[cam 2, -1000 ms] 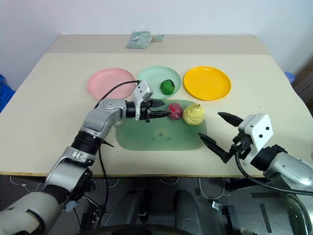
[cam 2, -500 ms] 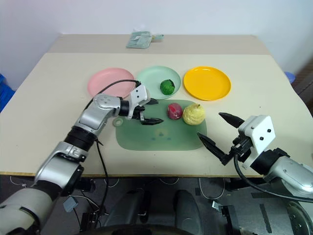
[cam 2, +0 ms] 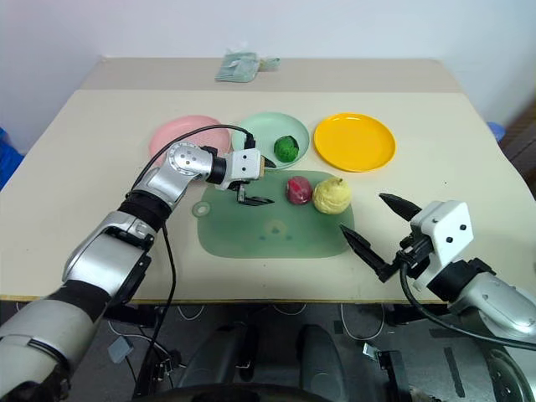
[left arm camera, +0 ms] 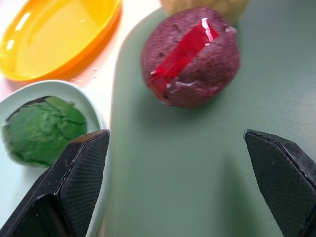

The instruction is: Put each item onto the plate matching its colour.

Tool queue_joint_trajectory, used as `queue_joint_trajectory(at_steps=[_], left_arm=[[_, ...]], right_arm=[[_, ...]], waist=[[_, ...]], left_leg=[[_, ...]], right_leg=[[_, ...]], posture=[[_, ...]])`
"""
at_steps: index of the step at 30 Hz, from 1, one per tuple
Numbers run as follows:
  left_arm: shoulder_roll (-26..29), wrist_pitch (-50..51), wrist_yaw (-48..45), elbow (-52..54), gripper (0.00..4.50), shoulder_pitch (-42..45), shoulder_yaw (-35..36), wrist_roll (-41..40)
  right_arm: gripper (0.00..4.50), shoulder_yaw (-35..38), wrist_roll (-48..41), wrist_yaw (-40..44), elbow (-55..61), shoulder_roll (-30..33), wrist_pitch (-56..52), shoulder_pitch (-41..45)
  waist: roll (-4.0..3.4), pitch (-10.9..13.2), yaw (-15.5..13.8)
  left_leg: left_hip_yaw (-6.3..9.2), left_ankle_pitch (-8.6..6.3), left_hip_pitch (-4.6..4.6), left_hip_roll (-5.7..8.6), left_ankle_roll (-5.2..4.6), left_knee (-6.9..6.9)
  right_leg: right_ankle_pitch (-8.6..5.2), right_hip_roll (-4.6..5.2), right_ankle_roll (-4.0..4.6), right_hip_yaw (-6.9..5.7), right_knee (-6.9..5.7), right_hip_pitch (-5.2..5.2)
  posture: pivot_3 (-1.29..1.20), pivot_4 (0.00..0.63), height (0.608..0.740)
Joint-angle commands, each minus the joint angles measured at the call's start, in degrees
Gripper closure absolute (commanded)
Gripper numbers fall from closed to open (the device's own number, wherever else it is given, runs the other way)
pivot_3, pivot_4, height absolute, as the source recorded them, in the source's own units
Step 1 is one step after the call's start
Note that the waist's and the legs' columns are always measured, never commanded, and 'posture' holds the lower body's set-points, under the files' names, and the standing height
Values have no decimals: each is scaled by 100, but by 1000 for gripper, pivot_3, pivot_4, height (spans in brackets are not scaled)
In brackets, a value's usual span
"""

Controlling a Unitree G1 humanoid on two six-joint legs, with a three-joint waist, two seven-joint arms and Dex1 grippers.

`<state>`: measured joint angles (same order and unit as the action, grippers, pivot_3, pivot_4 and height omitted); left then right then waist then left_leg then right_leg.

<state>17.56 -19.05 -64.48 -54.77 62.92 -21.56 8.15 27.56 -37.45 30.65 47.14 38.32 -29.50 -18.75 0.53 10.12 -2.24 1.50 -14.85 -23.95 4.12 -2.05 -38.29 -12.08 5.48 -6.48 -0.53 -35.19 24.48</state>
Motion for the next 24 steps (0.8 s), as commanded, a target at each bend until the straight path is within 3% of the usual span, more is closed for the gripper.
queue_joint_trajectory(at_steps=[1, 24], left_arm=[[-39, -311, -75, -230, 46, 406, 74, 82], [-839, -987, -41, -1457, 46, 1137, -123, 859]], right_arm=[[0, 34, 55, -40, 247, -75, 173, -26], [0, 21, 272, -428, 758, -500, 257, -566]], waist=[[0, 0, -5], [1, 1, -7]], left_leg=[[0, 0, 0, 0, 0, -2], [-2, -1, -3, 2, -6, -14]], right_leg=[[0, 0, 0, -3, -1, -1], [3, -13, -10, -5, -2, -5]], posture=[[0, 150, 740], [0, 150, 740]])
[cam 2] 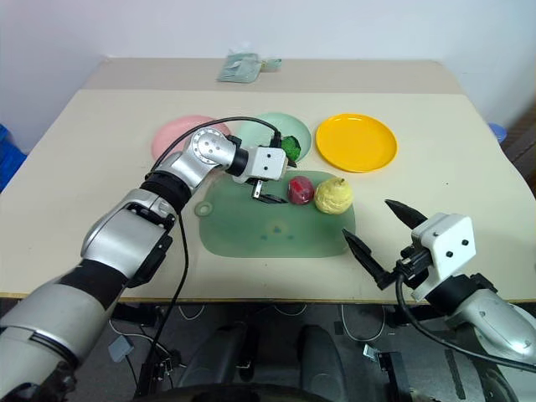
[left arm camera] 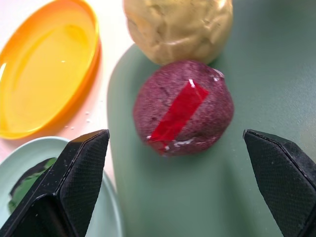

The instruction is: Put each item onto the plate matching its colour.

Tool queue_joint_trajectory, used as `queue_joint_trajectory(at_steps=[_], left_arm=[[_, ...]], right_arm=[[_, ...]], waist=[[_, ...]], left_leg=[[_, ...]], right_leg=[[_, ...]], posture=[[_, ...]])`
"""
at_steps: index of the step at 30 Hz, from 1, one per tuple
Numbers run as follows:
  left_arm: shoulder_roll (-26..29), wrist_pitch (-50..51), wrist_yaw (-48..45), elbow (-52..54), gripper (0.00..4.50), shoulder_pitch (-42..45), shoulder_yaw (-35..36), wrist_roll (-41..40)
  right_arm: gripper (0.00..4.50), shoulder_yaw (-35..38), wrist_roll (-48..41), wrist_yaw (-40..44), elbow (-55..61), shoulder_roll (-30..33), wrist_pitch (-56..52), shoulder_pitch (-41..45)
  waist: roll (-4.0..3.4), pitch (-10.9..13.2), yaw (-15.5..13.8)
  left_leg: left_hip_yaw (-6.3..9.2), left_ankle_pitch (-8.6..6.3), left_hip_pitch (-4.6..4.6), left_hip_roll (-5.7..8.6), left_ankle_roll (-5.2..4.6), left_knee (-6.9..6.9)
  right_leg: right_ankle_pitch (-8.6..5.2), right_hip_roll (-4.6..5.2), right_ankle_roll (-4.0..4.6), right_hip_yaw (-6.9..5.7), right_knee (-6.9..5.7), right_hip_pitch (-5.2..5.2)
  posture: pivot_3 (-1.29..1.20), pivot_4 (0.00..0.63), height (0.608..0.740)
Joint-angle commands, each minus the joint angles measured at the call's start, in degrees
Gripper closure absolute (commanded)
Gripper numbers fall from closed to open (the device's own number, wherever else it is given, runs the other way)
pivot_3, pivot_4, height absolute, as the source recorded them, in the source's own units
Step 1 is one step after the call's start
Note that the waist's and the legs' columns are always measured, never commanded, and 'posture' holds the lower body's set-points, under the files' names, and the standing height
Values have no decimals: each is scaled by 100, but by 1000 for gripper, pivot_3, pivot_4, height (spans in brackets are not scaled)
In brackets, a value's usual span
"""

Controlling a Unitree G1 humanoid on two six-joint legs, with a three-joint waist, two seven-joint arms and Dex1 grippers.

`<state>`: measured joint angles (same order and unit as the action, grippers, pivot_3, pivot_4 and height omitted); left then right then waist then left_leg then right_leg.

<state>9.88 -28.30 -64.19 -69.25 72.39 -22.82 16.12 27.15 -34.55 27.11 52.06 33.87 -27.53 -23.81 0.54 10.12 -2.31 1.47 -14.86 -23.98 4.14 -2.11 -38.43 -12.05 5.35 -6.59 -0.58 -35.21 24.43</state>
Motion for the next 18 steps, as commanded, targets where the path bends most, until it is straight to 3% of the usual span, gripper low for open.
queue_joint_trajectory(at_steps=[1, 3, 7, 18], left_arm=[[-100, -34, -108, -22, 282, 187, 3, 69], [-123, -21, -246, -36, 885, 171, -10, 95], [-128, 19, -418, -23, 2828, 128, 16, 99], [8, 459, -1025, 288, 2828, -6, 456, -382]], right_arm=[[0, 84, -30, -91, 287, -62, 55, -86], [0, 112, -54, -128, 322, -65, 44, -115], [0, 74, -48, -200, 344, -57, 34, -117], [0, -49, -42, -201, 193, 17, 37, 76]], waist=[[0, 0, 0], [0, 0, 2], [0, 0, 4], [0, 0, 4]], left_leg=[[0, 0, 0, 0, 0, -1], [0, 0, -1, 0, 0, -2], [0, 0, -1, 0, -1, -5], [1, -13, -22, -3, -21, -54]], right_leg=[[0, 0, 0, 0, 0, 0], [0, 0, 0, 0, 0, 0], [0, -1, 0, 0, -1, -1], [1, -4, -4, -1, -9, -1]], posture=[[0, 150, 740], [0, 150, 740], [0, 150, 740], [0, 150, 740]])
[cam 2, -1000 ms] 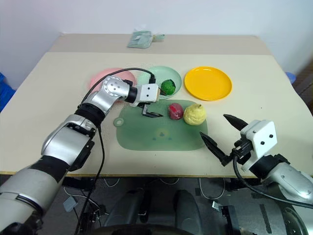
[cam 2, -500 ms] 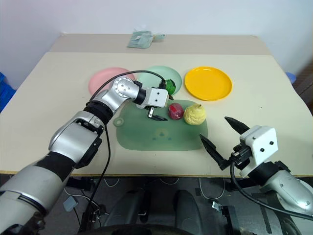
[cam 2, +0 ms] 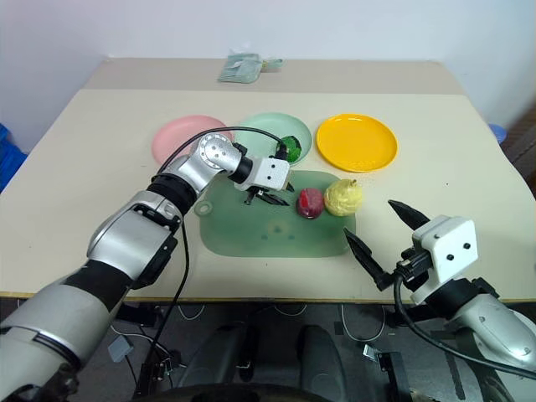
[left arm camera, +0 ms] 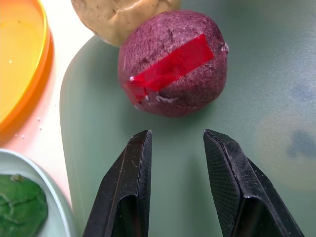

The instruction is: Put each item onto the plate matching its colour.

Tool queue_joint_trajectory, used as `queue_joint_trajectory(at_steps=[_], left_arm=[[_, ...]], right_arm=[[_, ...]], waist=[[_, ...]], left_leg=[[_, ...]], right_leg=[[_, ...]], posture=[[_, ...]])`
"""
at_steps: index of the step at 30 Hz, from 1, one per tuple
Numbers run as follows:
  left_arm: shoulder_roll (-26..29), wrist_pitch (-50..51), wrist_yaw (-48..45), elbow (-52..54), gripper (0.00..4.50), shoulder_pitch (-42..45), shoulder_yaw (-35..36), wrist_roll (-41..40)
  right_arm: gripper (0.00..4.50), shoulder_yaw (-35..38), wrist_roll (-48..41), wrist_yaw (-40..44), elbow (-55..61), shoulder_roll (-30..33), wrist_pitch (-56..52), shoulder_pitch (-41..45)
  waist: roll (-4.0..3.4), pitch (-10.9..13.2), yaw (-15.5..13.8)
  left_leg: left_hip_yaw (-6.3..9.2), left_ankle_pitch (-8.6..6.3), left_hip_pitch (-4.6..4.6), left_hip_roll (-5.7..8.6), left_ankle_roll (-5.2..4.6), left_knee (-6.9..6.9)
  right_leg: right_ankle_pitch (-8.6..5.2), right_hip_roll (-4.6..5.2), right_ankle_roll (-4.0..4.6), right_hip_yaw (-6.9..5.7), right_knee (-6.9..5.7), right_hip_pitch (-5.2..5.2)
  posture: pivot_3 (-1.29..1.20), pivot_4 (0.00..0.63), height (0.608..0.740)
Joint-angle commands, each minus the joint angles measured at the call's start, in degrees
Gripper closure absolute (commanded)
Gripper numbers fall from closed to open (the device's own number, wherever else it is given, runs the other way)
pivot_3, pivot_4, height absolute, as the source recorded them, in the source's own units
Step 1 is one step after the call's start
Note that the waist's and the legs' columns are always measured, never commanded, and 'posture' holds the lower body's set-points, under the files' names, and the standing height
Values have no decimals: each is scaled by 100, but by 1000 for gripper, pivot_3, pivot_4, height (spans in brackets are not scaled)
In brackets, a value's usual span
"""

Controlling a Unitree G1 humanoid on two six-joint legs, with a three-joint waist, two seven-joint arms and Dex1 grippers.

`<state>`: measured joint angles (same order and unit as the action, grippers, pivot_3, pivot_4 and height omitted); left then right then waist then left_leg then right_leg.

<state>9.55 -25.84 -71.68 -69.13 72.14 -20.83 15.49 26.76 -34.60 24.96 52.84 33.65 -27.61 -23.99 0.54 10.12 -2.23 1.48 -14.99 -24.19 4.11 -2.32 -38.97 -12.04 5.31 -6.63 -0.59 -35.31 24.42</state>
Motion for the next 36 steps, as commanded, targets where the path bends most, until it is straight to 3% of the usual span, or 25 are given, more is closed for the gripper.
queue_joint_trajectory(at_steps=[1, 4, 7, 10, 11, 22, 36], left_arm=[[43, 349, -413, 318, 2828, 8, 299, -392], [77, 776, -926, 567, 2828, -53, 418, -647], [93, 1221, -1231, 896, 1665, -139, 472, -843], [67, 1743, -1375, 1306, 188, -286, 532, -1030], [50, 1885, -1331, 1431, 85, -343, 544, -1067], [-421, 2951, -570, 1793, 85, -613, 577, -1250], [-574, 2327, 113, 1524, 85, -830, 205, -792]], right_arm=[[0, -16, -41, 33, 86, 57, 43, 127], [0, -37, -27, 101, -11, 114, 41, 235], [0, -36, -36, 131, -77, 152, 25, 336], [0, -23, -44, 163, -112, 176, 14, 392], [0, -12, -39, 184, -116, 177, 17, 386], [0, 75, -14, 325, -167, 191, 24, 348], [0, 487, -160, 247, 266, 81, -37, -253]], waist=[[0, 0, -7], [-1, 0, -7], [-1, -1, 0], [-1, -1, -3], [-1, -1, -5], [-2, -2, -4], [-4, -3, -12]], left_leg=[[0, 0, -2, 0, -1, -3], [0, -2, -7, 1, -3, -11], [0, -4, -8, 1, -6, -12], [0, -3, -8, 1, -6, -13], [0, -4, -9, 1, -6, -14], [1, -4, -9, 1, -7, -15], [1, -4, -9, 1, -6, -15]], right_leg=[[0, 0, 0, 0, 0, 0], [0, 1, 0, 0, 1, 0], [0, 1, 0, 0, 1, 0], [0, 0, -1, 0, -1, 0], [1, 1, -1, 1, -1, 0], [1, 0, -2, 1, -2, 0], [1, 5, -2, 2, -1, 1]], posture=[[0, 150, 740], [0, 150, 740], [0, 150, 740], [0, 150, 740], [0, 150, 740], [0, 150, 740], [0, 150, 740]])
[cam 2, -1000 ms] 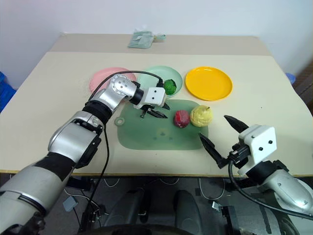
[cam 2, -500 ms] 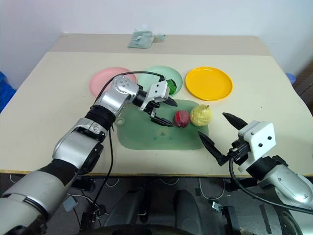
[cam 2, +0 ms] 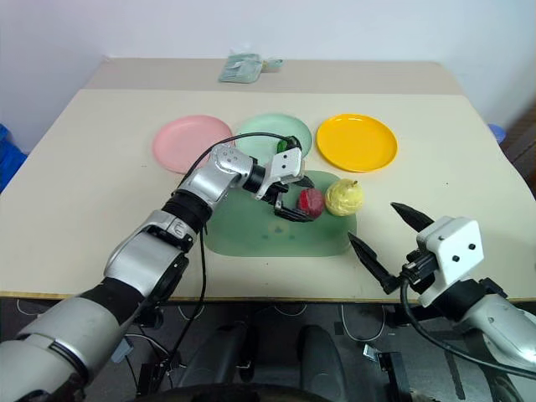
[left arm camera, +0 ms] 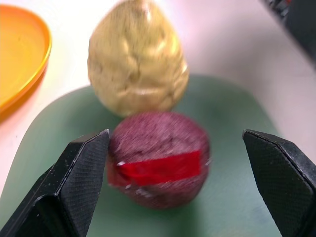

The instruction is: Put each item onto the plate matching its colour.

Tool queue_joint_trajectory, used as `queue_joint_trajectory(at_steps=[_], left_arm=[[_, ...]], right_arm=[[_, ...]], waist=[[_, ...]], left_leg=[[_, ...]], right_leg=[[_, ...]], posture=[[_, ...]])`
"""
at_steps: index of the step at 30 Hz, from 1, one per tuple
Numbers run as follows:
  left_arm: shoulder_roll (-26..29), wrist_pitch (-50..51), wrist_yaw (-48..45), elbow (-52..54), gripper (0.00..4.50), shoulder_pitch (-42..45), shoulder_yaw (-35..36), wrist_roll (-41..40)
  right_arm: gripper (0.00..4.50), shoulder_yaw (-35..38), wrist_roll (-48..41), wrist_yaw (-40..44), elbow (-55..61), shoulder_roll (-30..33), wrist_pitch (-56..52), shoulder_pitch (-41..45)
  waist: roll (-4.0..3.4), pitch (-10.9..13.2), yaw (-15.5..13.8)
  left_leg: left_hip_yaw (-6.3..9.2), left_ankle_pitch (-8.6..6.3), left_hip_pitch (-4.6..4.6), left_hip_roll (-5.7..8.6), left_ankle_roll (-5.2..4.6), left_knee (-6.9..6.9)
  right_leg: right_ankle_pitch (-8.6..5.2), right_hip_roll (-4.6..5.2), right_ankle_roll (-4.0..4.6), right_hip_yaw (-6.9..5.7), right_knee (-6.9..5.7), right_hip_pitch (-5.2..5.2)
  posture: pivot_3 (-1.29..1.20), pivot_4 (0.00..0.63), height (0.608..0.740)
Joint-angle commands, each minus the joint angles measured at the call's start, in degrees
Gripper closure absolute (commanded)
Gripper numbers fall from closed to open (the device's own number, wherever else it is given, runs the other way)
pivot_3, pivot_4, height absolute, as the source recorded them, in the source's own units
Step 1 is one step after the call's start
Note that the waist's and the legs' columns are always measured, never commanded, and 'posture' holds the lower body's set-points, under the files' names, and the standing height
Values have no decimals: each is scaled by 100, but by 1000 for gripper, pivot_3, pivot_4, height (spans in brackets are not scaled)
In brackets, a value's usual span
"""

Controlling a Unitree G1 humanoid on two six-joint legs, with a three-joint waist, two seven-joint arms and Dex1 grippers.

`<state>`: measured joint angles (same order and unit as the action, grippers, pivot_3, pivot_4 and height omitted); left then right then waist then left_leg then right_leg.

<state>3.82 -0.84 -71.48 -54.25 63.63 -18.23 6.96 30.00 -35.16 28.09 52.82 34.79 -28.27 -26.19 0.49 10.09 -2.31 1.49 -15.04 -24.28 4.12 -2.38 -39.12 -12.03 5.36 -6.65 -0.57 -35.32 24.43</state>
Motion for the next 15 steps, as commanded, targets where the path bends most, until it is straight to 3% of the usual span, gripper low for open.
queue_joint_trajectory(at_steps=[1, 8, 11, 13, 15], left_arm=[[6, -252, 149, 17, 85, 8, -94, 110], [-91, -281, 292, -109, 85, 10, -54, 67], [-165, -173, 349, -114, 835, 33, 37, -34], [-154, -163, 309, -60, 1755, -5, 24, -33], [-126, -119, 269, 60, 2280, -83, 36, -58]], right_arm=[[0, 148, -108, -85, 275, -30, 20, -30], [0, 124, -153, -161, 277, 25, -41, 28], [0, 152, -174, -168, 286, 46, -66, 25], [0, 166, -195, -175, 303, 54, -88, 22], [0, 169, -206, -174, 300, 69, -110, 38]], waist=[[0, 0, -6], [0, 0, -4], [0, 0, -4], [0, 0, -3], [0, 0, 0]], left_leg=[[0, 0, 0, 0, 0, 0], [0, 0, 0, 1, 0, 0], [0, 0, 0, 1, 0, 0], [0, 0, -1, 1, 0, 0], [0, 0, -1, 1, 0, 0]], right_leg=[[0, 0, 0, 0, 0, 0], [0, 3, 0, 0, 2, 0], [0, 3, 0, 0, 2, 0], [0, 3, 0, -1, 2, 0], [0, 2, 0, -1, 2, 0]], posture=[[0, 150, 740], [0, 150, 740], [0, 150, 740], [0, 150, 740], [0, 150, 740]])
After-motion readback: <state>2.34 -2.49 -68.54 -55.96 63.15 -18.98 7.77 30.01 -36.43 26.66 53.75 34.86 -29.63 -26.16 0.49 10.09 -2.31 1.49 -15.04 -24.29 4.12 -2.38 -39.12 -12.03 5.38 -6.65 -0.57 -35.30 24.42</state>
